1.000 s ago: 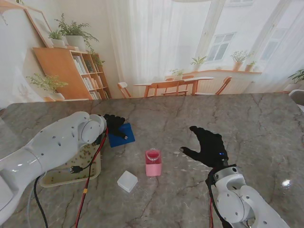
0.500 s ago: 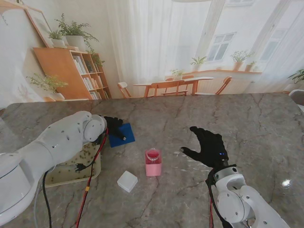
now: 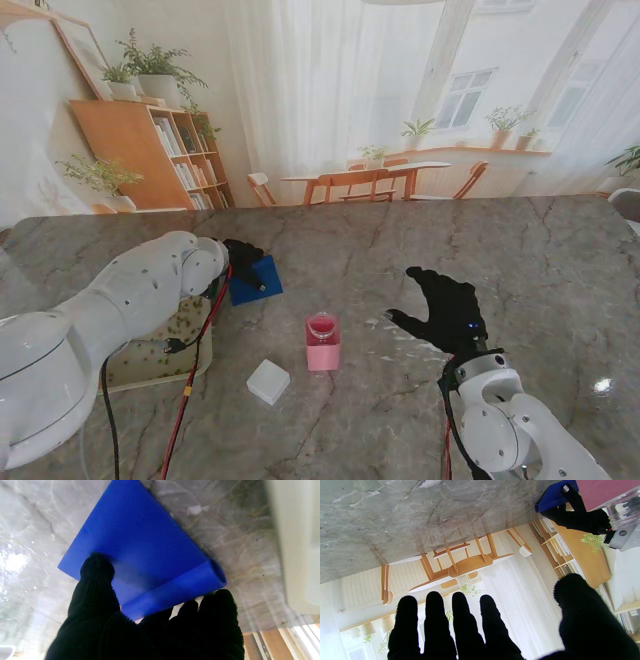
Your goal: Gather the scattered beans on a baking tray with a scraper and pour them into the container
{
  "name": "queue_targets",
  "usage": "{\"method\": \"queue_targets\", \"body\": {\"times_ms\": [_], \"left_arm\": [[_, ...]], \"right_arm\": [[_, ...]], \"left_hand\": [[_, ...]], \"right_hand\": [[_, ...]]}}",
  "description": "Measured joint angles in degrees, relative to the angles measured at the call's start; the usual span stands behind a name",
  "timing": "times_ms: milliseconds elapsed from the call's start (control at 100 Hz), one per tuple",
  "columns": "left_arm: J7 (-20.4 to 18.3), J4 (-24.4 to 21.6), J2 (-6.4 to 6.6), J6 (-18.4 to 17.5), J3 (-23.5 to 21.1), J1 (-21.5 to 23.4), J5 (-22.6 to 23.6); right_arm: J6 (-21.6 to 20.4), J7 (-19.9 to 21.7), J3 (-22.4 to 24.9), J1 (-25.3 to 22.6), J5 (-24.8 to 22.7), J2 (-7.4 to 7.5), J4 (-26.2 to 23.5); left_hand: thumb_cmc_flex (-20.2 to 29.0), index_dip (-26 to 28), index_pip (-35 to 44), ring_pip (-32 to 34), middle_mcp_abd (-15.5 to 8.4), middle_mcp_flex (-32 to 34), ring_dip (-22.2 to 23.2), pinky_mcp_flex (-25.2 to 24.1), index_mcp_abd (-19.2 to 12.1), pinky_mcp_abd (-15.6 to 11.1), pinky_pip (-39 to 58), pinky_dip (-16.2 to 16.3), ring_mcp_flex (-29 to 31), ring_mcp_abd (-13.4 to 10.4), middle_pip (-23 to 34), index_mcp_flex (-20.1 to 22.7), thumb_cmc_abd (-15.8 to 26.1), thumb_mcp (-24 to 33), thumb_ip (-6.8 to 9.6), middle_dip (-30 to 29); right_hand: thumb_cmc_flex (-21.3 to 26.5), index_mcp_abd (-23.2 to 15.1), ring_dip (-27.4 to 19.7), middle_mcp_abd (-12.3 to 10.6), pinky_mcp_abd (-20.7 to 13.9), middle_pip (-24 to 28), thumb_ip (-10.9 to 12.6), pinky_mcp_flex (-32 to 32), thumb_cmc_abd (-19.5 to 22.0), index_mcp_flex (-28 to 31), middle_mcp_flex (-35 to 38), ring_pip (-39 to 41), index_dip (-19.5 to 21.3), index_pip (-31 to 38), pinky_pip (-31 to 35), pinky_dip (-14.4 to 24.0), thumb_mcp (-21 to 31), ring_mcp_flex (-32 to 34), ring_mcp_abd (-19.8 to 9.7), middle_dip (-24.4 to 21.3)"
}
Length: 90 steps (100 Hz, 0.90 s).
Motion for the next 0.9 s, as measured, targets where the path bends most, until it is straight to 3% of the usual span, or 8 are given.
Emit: {"method": "queue_targets", "body": {"times_ms": [190,220,260,320,380,410,820,900], "left_arm": [[1.2,3.7,-2.38,-0.7,0.7,-0.8,-0.8],[1.2,4.6,-2.96,-0.9,0.7,-1.0,-1.0],[1.3,5.5,-3.53,-1.1,0.8,-1.1,-1.2],[1.4,6.0,-3.84,-1.2,1.1,-1.2,-1.3],[1.6,6.0,-3.82,-1.2,1.2,-1.2,-1.3],[1.7,5.9,-3.8,-1.2,1.2,-1.1,-1.2],[6.2,4.3,-2.76,-0.5,-0.4,0.5,0.6],[6.6,-0.3,-0.65,1.8,-2.2,1.8,1.9]], "right_arm": [[0.3,-0.2,0.1,-0.2,-0.1,0.0,-0.1],[0.3,-0.2,0.2,-0.2,-0.1,0.0,-0.1],[0.3,-0.3,0.2,-0.2,-0.2,-0.01,-0.1],[0.3,-0.4,0.2,-0.2,-0.2,-0.01,-0.1],[0.3,-0.4,0.3,-0.3,-0.2,-0.01,-0.1],[0.4,-0.4,0.3,-0.3,-0.2,-0.01,-0.1],[0.6,-0.9,0.6,-0.5,-0.3,-0.04,-0.1],[0.6,-1.0,0.7,-0.6,-0.3,-0.06,-0.1]], "left_hand": [[3.3,13.5,4.1,1.4,0.0,7.7,5.4,6.3,0.0,0.5,6.1,4.5,5.4,0.0,0.0,3.2,-0.7,0.3,0.0,12.8],[3.9,19.0,6.4,1.4,0.0,8.6,6.8,6.9,0.0,0.6,6.7,5.2,5.9,0.0,6.1,3.2,-1.5,0.3,0.0,17.4],[3.7,27.1,14.0,1.4,-6.8,13.7,8.7,7.3,0.0,0.7,7.4,5.9,6.1,0.0,29.0,3.2,-2.7,-1.2,-0.21,20.0],[1.9,35.2,27.1,1.2,-11.6,16.2,9.8,8.0,-4.9,0.8,8.2,6.6,6.0,0.2,37.6,3.3,-4.0,-4.3,-0.33,21.8],[1.3,37.8,35.5,1.0,-17.3,17.5,10.3,8.7,-10.7,1.0,9.4,7.2,6.0,0.6,42.2,3.8,-5.6,-7.8,-0.57,23.4],[1.3,38.9,39.1,0.6,-19.3,17.9,11.0,8.9,-12.5,1.1,9.7,7.4,5.9,0.8,44.6,3.8,-5.7,-8.0,-6.06,24.0],[1.3,47.2,51.2,3.4,-26.2,21.1,17.1,12.0,-19.5,1.4,13.4,10.1,8.8,0.9,55.4,4.6,-4.9,-19.5,-6.02,25.3],[1.3,48.3,51.8,30.2,-26.6,21.2,19.2,11.8,-19.9,0.5,13.9,10.1,18.0,-13.1,56.5,4.6,-4.8,-19.6,-6.02,25.7]], "right_hand": [[0.0,-0.4,0.1,0.0,0.0,0.0,0.0,0.2,0.0,0.7,0.1,0.0,0.0,0.5,0.0,0.0,0.0,0.0,0.0,0.0],[0.0,-0.5,0.1,0.0,0.0,0.0,0.0,0.5,0.0,0.7,0.1,0.0,0.0,0.6,0.0,0.0,0.0,0.0,0.0,0.0],[0.0,-0.6,0.1,0.0,0.0,0.0,0.0,0.6,0.0,0.7,0.1,0.0,0.0,0.6,0.0,0.0,0.0,0.0,0.0,0.0],[0.0,-0.7,0.1,0.0,0.0,0.0,0.0,0.6,0.0,0.7,0.1,0.0,0.0,0.6,0.0,0.0,0.0,0.0,0.0,0.0],[0.0,-0.8,0.1,0.0,0.0,0.0,0.0,0.6,0.0,0.7,0.1,0.0,0.0,0.6,0.0,0.0,0.0,0.0,0.0,0.0],[0.0,-0.8,0.1,0.0,0.0,0.0,0.0,0.6,0.0,0.7,0.1,0.0,0.0,0.6,0.0,0.0,0.0,0.0,0.0,0.0],[0.0,-1.0,0.2,0.0,0.0,0.0,0.0,0.6,0.0,2.2,0.1,0.0,0.0,1.3,0.1,0.0,0.0,0.0,0.0,0.0],[0.0,-1.2,0.2,0.0,0.0,0.0,0.0,0.6,0.1,2.7,0.1,0.0,0.0,1.4,0.1,0.0,0.0,0.0,0.0,0.0]]}}
